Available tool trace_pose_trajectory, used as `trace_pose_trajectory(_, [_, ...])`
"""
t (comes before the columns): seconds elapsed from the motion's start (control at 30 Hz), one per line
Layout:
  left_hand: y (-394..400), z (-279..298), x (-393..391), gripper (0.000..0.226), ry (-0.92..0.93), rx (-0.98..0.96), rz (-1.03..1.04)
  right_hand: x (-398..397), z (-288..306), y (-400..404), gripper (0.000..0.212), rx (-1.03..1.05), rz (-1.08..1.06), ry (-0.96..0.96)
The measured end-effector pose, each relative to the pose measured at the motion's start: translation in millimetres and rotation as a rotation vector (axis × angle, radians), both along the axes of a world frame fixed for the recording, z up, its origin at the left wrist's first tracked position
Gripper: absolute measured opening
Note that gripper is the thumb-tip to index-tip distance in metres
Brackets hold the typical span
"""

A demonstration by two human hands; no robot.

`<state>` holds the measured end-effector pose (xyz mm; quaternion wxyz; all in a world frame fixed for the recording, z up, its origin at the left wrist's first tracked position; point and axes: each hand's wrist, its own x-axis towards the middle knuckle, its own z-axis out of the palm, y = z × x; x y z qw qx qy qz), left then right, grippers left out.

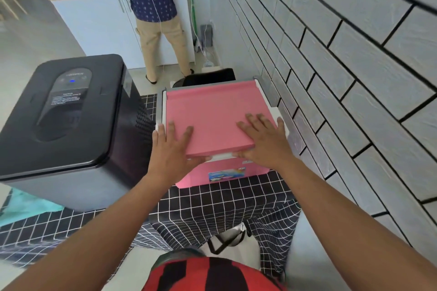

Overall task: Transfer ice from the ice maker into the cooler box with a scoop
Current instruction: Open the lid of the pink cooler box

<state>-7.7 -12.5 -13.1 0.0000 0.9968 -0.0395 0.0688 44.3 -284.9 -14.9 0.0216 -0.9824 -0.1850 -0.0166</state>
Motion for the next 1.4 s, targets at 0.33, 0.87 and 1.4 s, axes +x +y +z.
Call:
trace_pose_trajectory(0.33, [-0.1,-2.6,-2.0,0.105,-0.023,-0.056,0.011,-0.4,-1.0,-2.6,0.098,0.036,0.005,-0.009])
trace_pose_trajectory(0.87, [6.0,-15.2,7.0,0.043,-0.583,-0.161,-0.290,-1.1,25.1,-22.1,0.073,0.245,0.089,-0.480])
trace_pose_trajectory(1.4, [10.2,70.9,61.9,0.050,-0.885,-0.643,-0.141,36.5,71.2,-5.4,0.076,0.959,-0.112,-0.483])
